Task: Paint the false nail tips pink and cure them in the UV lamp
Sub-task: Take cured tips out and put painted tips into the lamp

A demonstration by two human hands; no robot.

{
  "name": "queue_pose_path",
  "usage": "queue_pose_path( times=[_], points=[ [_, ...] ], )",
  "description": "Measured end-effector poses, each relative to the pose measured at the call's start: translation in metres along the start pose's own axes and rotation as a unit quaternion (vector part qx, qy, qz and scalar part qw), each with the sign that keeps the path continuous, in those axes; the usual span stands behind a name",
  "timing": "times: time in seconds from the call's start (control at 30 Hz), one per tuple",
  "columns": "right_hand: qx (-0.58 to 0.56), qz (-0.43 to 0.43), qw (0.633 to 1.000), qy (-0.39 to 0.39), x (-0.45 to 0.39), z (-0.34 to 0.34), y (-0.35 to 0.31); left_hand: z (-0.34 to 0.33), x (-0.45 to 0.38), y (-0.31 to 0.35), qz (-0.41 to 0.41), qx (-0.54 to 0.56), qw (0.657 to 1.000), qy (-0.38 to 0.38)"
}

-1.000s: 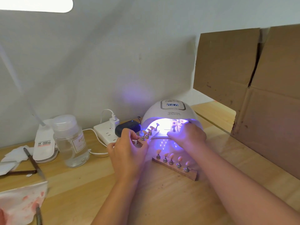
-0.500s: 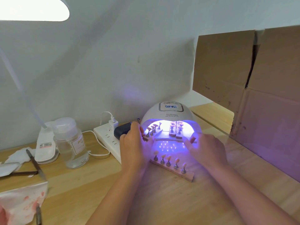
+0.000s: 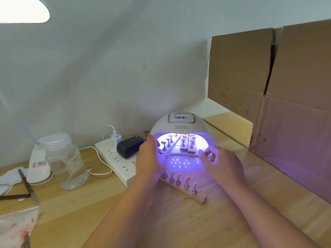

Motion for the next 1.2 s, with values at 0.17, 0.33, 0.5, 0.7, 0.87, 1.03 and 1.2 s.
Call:
queue_pose_path(
  times=[0.17,0.33,0.5,0.7,0.87,1.03,1.2],
  points=[
    [-0.015,-0.010,1.000,-0.005,0.001,-0.001,0.001,-0.006,-0.003,0.004,0.005,-0.066,0.998,-0.009],
    [-0.012,-0.026,1.000,-0.009,0.002,-0.001,0.003,-0.009,-0.007,0.020,-0.034,-0.188,0.981,0.024],
    [-0.015,-0.038,0.999,-0.015,0.002,-0.002,0.005,-0.013,-0.013,0.021,-0.027,-0.200,0.979,0.027],
    [-0.029,-0.033,0.999,0.013,0.003,0.005,0.002,-0.009,-0.012,0.017,-0.009,-0.143,0.990,-0.011],
    [-0.079,0.072,0.986,0.128,0.000,0.032,-0.025,0.015,-0.001,0.018,-0.013,-0.042,0.998,-0.038],
    [-0.015,0.145,0.989,-0.012,-0.046,0.023,-0.058,0.053,0.043,0.023,-0.132,0.057,0.990,0.007],
    [0.027,0.069,0.984,-0.161,-0.093,-0.003,-0.060,0.062,0.078,0.008,-0.206,0.043,0.977,0.036]
  ],
)
Point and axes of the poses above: each hand's wrist, its own x-axis away from the middle knuckle, its own z-axis out of the back of the hand, y = z × x, the point moved 8 cm from there along -x, towards the middle knuckle, and after that the axes turned 8 degrees about z, right-handed, at the moved point
